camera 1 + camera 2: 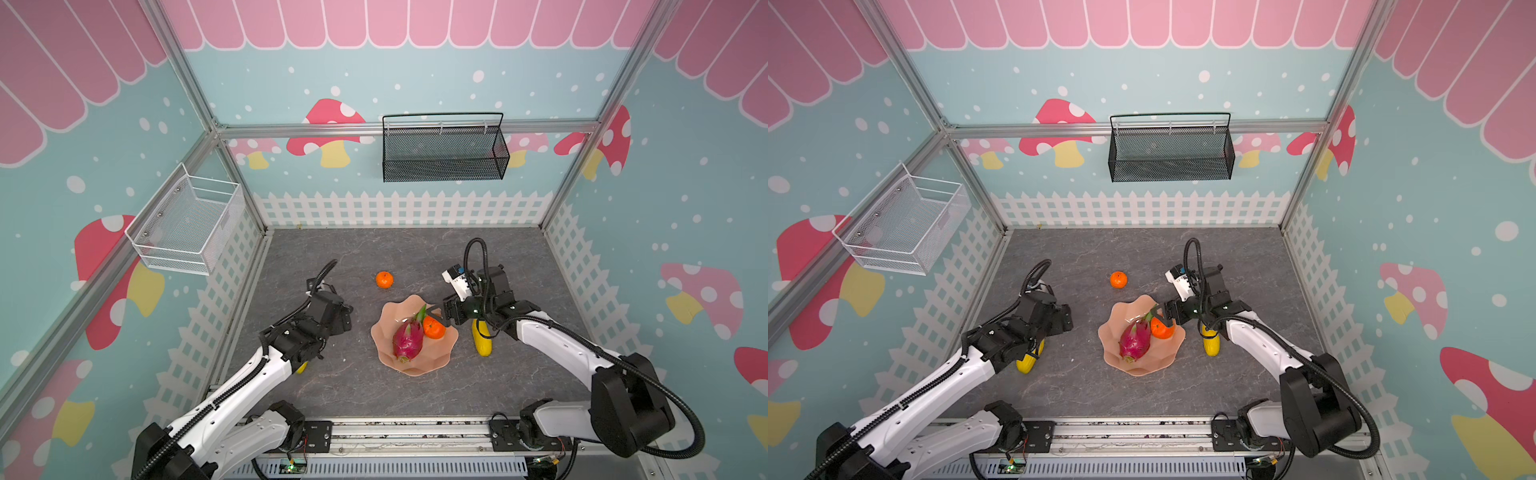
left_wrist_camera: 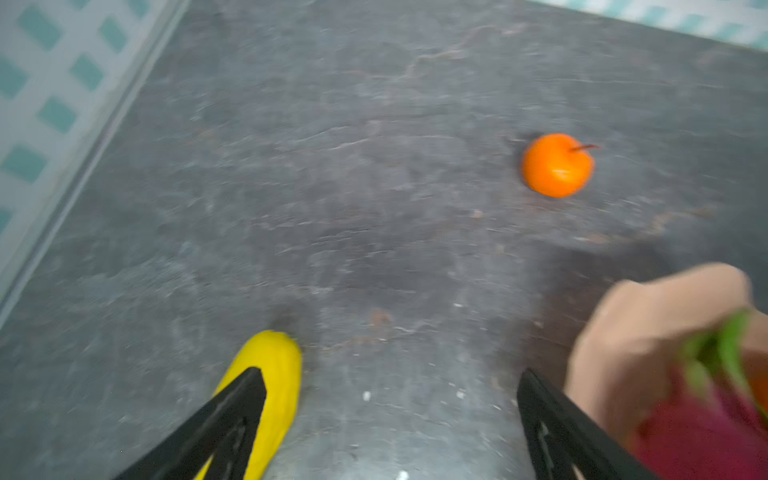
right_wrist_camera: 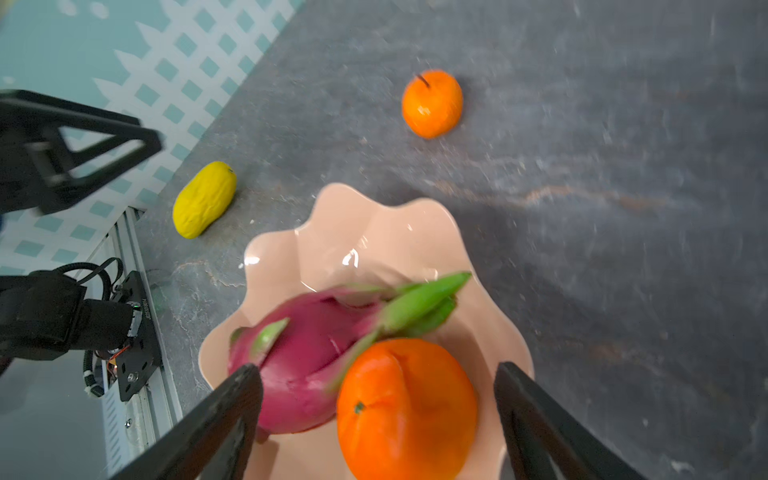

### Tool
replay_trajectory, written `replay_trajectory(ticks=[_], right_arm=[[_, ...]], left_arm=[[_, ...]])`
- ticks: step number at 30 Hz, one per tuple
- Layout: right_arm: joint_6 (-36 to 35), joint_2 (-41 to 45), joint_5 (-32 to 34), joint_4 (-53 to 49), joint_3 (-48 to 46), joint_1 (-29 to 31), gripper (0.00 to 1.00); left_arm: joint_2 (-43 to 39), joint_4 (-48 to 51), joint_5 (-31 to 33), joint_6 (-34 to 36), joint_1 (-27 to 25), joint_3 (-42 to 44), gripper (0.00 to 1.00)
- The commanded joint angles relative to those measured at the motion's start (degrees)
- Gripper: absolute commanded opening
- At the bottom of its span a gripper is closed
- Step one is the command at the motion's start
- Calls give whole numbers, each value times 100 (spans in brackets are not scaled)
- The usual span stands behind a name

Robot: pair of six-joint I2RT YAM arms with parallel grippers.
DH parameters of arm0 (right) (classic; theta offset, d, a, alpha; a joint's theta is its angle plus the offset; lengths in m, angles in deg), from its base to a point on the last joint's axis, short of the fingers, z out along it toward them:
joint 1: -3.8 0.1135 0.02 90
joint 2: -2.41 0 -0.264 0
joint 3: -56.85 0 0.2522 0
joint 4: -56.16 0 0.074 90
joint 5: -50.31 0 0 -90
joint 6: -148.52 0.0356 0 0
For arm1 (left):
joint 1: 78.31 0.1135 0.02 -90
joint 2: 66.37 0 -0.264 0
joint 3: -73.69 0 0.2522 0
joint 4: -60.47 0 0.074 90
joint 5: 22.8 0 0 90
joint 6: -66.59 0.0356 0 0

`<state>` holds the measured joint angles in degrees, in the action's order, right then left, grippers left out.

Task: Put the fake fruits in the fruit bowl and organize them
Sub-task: 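Grasp the yellow fruit with the left gripper while the right adjusts the dragon fruit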

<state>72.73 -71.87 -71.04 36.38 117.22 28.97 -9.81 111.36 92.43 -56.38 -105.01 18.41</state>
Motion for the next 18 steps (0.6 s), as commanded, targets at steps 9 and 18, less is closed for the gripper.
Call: replay_trajectory(ticks=[9, 18], right_arm=[[202, 295, 39, 930, -53, 2239, 98], [116, 45, -52, 1120, -87, 2677, 98]], left_arm=[[941, 228, -300, -919, 1245, 627, 94], [1550, 234, -1038, -979, 1305, 630, 91]])
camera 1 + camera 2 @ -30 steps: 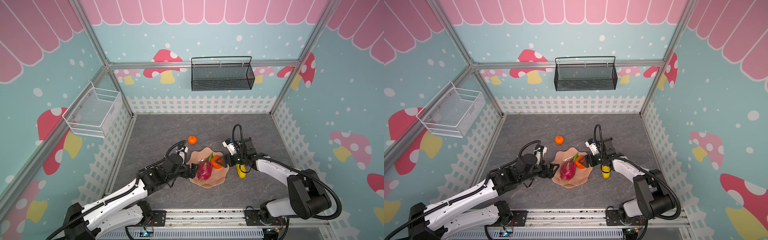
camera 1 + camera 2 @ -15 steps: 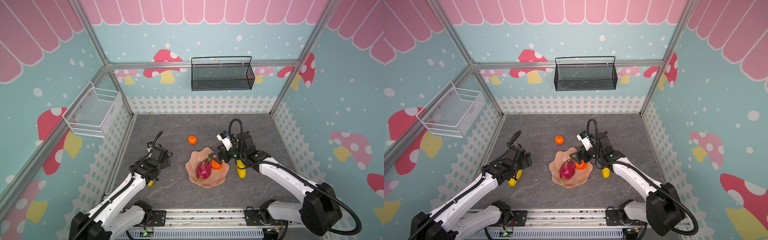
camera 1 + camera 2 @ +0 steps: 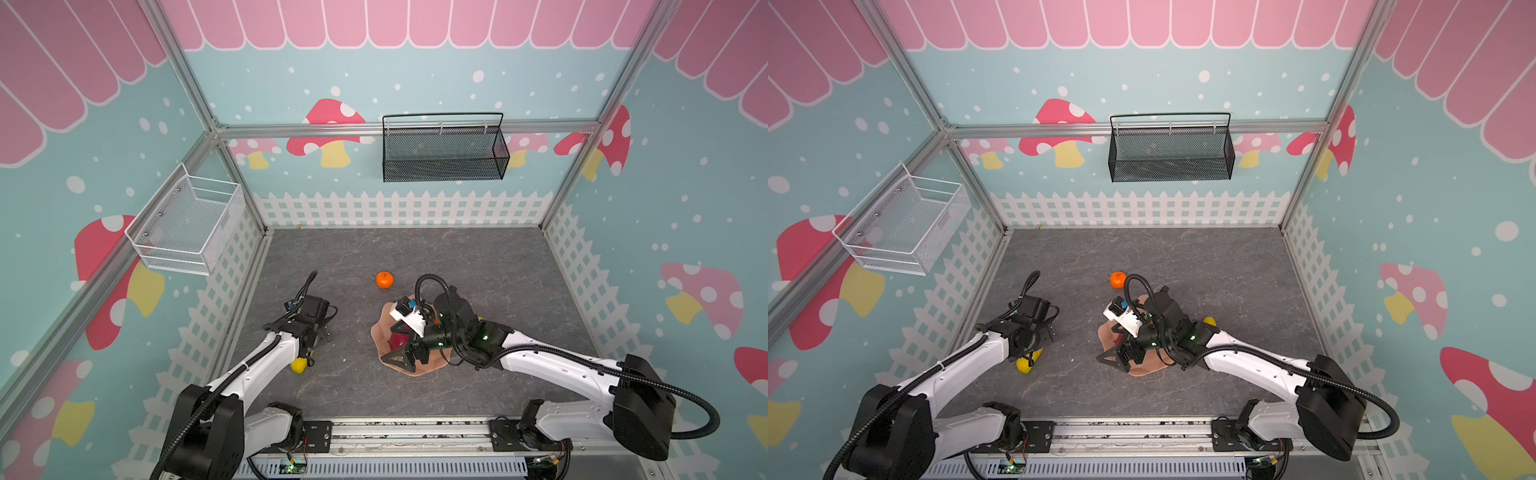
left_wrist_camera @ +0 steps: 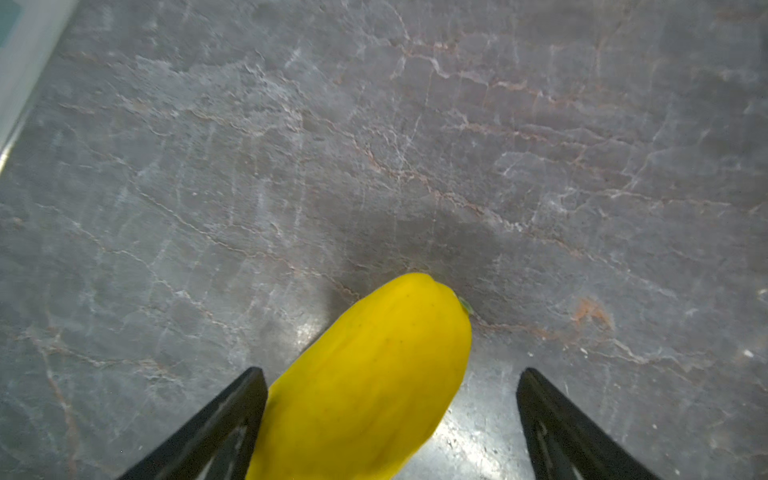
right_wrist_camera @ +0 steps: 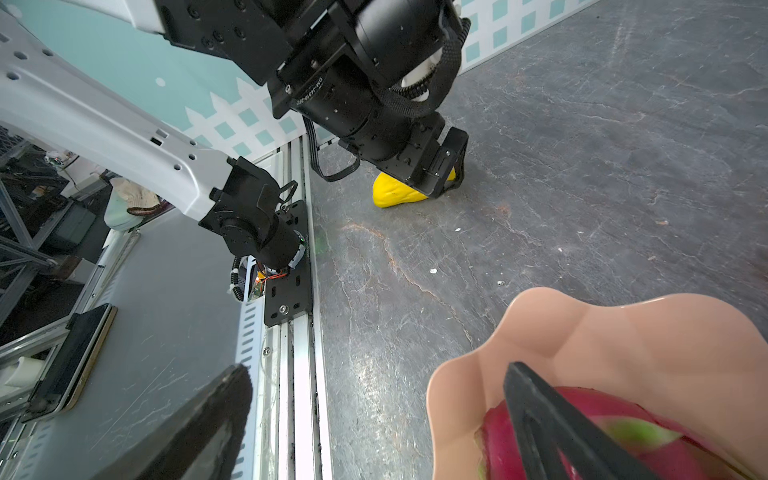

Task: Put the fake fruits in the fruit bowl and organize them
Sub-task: 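Grasp the yellow fruit with the left gripper while the right adjusts the dragon fruit, then lower the yellow fruit into the bowl with the left gripper and release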

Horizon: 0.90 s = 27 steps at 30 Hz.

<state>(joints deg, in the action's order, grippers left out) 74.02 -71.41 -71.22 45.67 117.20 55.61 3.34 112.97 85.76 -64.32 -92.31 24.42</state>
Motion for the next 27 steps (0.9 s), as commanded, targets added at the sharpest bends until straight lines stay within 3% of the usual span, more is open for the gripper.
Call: replay_trajectory(ticks=[1, 6, 10, 15, 18, 23, 27], right_arm=[[-8, 27, -16, 215, -125, 8, 98], [61, 145, 122, 227, -285, 6, 98], [185, 293, 433, 56, -326, -50, 98], [819, 923, 637, -15, -959, -964, 98], [973, 1509, 513, -81, -1420, -1461, 98], [997, 2183, 486, -446, -1733, -1578, 98], [1075, 2621, 561, -656, -1884, -1582, 98]], left_arm=[[354, 78, -425, -158, 25, -18, 88], [614, -65, -596, -34, -109, -100, 67], [356, -210, -494, -31, -440, -168, 50], [-275, 140, 124, -74, -1630, -953, 48], [-455, 102, 183, 213, -2189, -1524, 48], [122, -305, -1335, 1403, -2375, -2146, 51], [802, -284, -1644, 2021, -2385, -2545, 51]])
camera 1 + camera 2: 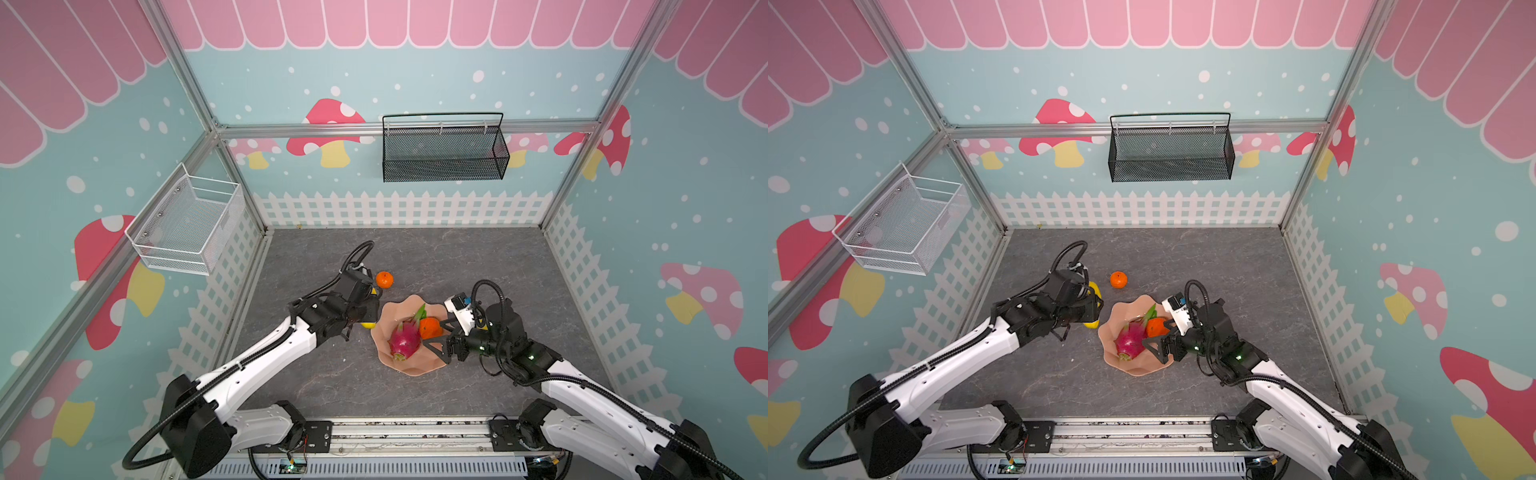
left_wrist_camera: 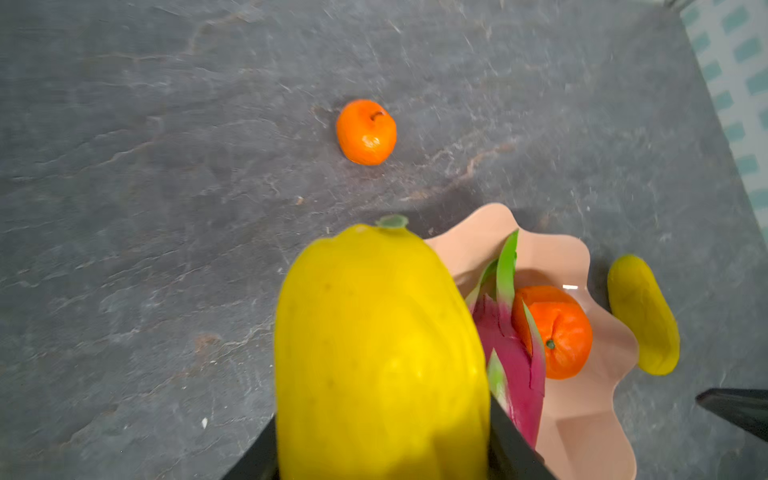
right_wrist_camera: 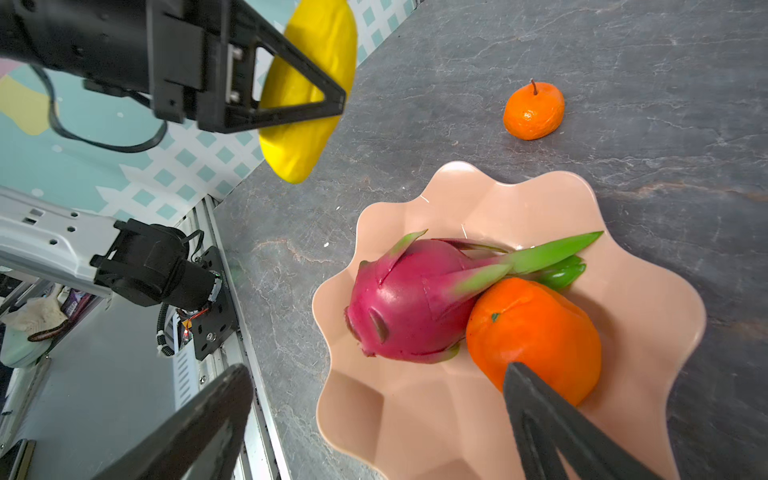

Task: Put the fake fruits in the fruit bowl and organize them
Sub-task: 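Lower the yellow fruit into the bowl with the left gripper and release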

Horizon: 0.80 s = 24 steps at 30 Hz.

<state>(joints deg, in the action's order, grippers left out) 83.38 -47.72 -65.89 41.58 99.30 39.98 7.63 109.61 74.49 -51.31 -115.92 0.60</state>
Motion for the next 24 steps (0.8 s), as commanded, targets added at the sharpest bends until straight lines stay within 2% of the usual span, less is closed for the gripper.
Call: replay_trajectory(ticks=[1, 6, 15, 24], right_arm=[[142, 337, 55, -305, -110, -22, 98], [194, 618, 168, -440, -119, -23, 98], [204, 364, 254, -463, -98, -31, 98], [133, 321, 297, -437, -169, -43, 98]], left_arm=[[506, 48, -556, 863, -27, -237, 51], [1162, 216, -431, 1516, -286, -662, 51], [1942, 404, -244, 1638, -532, -922, 52], [2278, 505, -190, 1722, -573, -1002, 57]])
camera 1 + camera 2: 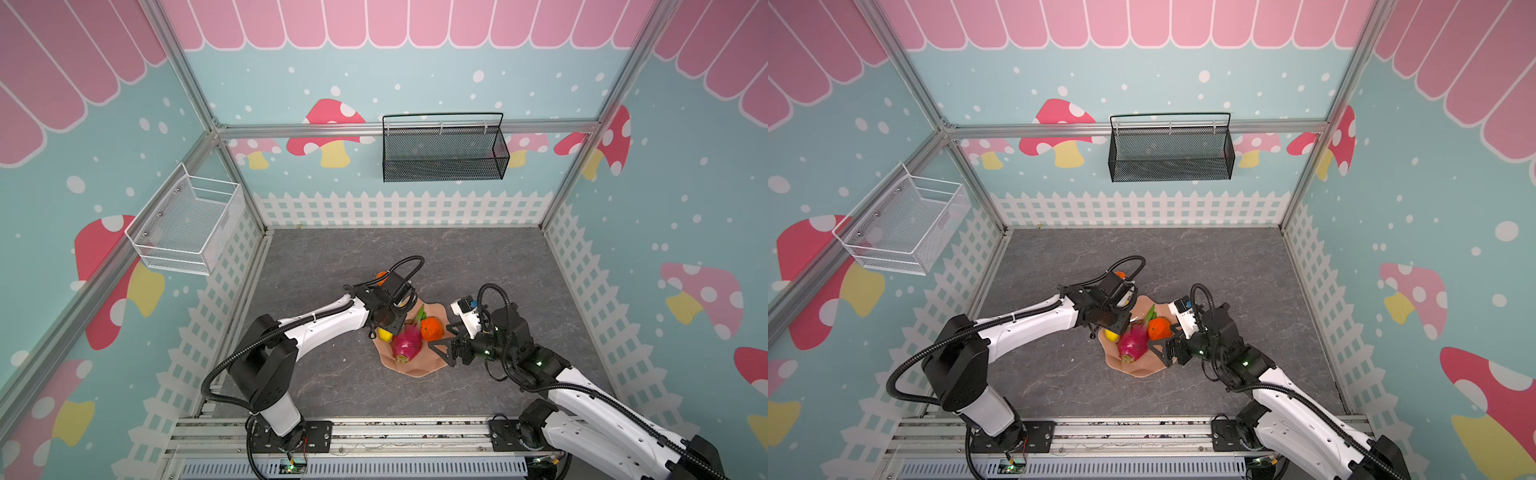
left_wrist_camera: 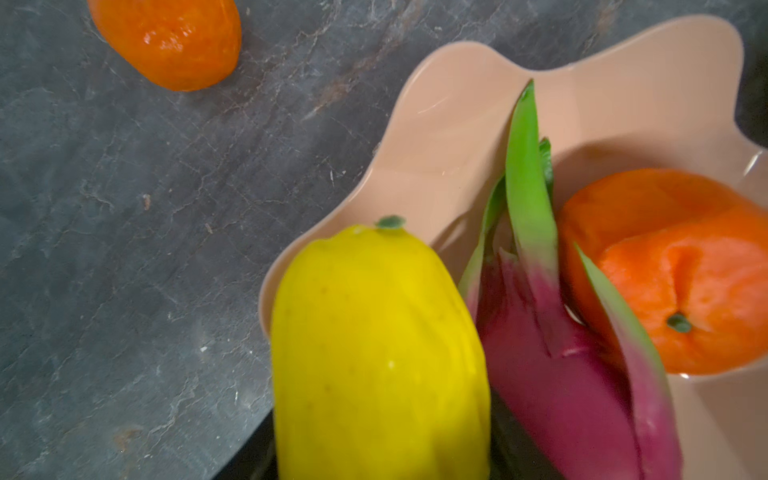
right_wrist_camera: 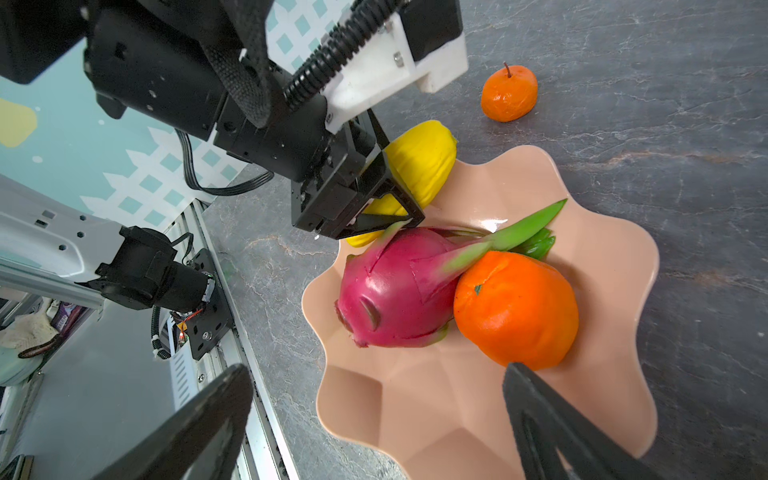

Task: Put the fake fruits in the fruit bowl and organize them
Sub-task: 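Lower the yellow fruit into the bowl with the left gripper and release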

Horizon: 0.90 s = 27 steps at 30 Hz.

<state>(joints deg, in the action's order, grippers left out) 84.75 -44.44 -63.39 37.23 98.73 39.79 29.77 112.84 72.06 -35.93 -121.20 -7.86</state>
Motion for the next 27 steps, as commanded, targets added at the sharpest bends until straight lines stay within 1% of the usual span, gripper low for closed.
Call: replay_trajectory(ticks=[1, 4, 7, 10, 12, 14, 15, 17, 21, 22, 23, 25, 27], right_arm=[[-5, -2, 59, -2, -120, -36, 98], [65, -21, 133, -25, -140, -71, 98], [154, -36, 431, -203, -96, -139, 98], [312, -38, 1329, -820, 88, -228, 98], [405, -44, 2020, -1277, 236, -393, 98], [404, -182, 2465, -1667, 374, -673, 98], [455, -268, 2589, -1776, 413, -805, 98], [450, -553, 2540, -1763, 459, -1075, 98], [347, -1347, 2667, -1864, 661, -1401, 98], [332, -1528, 2784, -1919, 677, -1442, 98], [353, -1663, 2841, -1918, 677, -1453, 99], [426, -1861, 2977, -1926, 622, -1464, 99], [494, -2012, 3095, -1964, 599, -1472, 100]], left_arm=[[82, 186, 54, 188, -44, -162, 57], [119, 200, 61, 197, -44, -166, 60], [105, 205, 85, 179, -44, -195, 62], [-2, 208, 109, 140, -44, -200, 63], [-130, 199, 96, 109, -44, -200, 64], [-265, 185, 92, 87, -50, -192, 65], [-337, 178, 102, 75, -44, -191, 65], [-502, 168, 140, 27, -47, -167, 66], [-934, 105, 228, -48, -57, -75, 69], [-1079, 72, 186, -51, -52, -15, 71], [-1256, 24, 85, -42, -57, 59, 75], [-1615, -154, -218, -32, -69, 283, 85], [-2014, -455, -627, -47, -87, 622, 99]])
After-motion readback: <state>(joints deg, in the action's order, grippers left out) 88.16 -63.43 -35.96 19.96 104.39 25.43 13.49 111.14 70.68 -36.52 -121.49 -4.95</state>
